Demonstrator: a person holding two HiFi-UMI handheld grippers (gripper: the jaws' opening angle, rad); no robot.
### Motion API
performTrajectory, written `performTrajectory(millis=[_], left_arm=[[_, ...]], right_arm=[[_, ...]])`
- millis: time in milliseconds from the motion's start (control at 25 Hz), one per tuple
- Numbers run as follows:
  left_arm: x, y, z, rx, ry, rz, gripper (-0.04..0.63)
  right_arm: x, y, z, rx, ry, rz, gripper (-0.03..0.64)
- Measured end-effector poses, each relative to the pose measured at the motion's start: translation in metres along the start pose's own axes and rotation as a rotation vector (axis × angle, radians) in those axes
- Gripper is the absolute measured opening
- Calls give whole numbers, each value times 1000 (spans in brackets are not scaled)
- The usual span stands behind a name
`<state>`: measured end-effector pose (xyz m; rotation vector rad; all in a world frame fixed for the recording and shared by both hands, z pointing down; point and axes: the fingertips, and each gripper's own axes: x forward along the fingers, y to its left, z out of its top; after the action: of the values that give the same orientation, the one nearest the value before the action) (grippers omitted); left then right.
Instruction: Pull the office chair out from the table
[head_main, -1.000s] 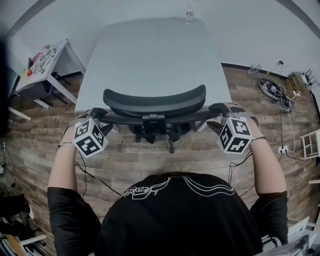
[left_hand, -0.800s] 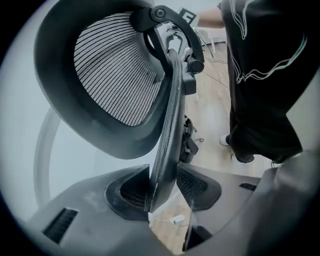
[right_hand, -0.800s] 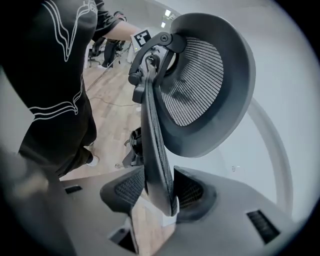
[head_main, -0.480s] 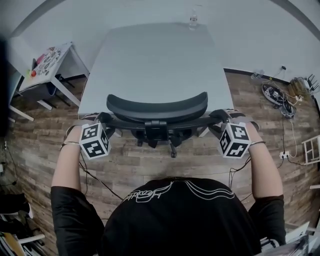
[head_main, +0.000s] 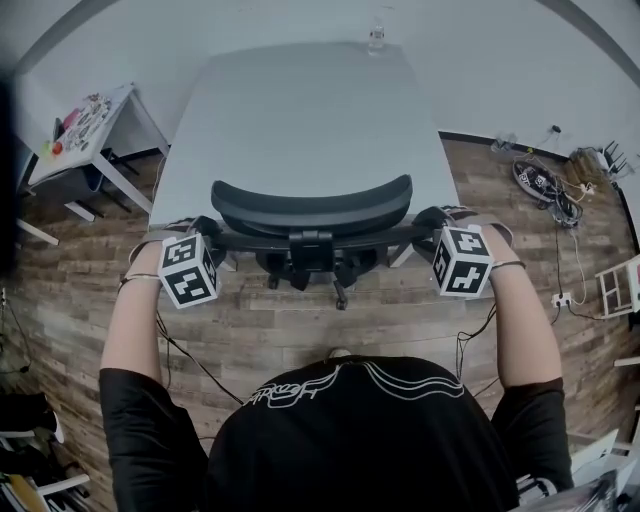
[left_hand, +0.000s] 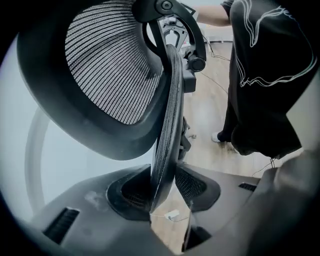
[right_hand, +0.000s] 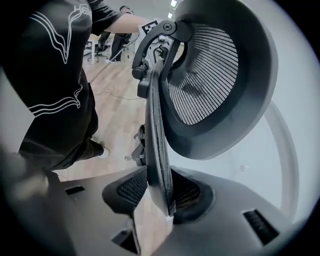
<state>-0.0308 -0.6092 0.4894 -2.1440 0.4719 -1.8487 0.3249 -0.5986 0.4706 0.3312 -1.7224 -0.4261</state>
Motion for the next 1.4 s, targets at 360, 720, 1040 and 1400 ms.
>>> performTrajectory(millis=[360, 720, 1040, 1400], left_arm=[[1, 1, -4, -10, 13, -14, 152], [-8, -19, -15, 3, 4, -13, 153], [-22, -67, -35, 7, -3, -9, 155], [-43, -104, -53, 7, -22, -3, 155]], right_arm=[[-2, 3, 2, 25, 27, -28, 164], [-11, 31, 15, 82, 51, -21, 167], [-27, 90, 40, 94, 72, -23, 167], [-37, 117, 59, 128, 140, -93, 183]])
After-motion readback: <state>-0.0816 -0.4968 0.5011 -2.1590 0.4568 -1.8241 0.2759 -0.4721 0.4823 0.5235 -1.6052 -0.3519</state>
